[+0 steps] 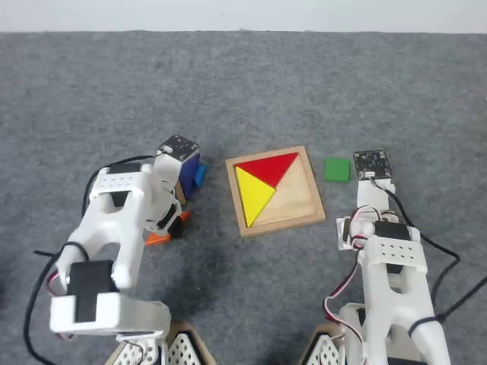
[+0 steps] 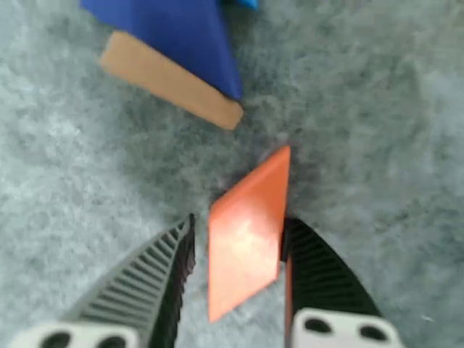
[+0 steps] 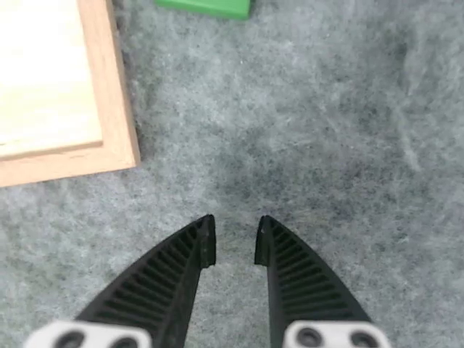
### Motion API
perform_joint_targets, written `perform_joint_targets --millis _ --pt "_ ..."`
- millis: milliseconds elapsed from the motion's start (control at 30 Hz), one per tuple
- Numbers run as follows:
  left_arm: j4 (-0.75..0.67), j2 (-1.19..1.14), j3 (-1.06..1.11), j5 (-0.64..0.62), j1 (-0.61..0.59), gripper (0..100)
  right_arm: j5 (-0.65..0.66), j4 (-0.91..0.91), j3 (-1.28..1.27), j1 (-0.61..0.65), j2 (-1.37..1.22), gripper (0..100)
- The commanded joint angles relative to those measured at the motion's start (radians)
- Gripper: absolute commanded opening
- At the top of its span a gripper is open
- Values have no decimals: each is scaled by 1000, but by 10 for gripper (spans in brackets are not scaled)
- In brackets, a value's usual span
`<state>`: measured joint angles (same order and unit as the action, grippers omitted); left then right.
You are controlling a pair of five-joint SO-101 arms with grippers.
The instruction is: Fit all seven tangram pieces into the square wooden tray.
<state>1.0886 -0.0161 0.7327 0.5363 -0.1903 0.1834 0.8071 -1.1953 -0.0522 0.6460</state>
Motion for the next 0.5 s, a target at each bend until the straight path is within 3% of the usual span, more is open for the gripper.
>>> perform_joint_targets --millis 0,167,467 --pt "-17 -34 -41 -14 12 148 9 -18 6 5 30 109" --pt "29 -35 -39 -6 41 9 9 -18 6 5 30 109" --pt "86 -29 -73 -11 68 11 9 -18 6 2 30 109"
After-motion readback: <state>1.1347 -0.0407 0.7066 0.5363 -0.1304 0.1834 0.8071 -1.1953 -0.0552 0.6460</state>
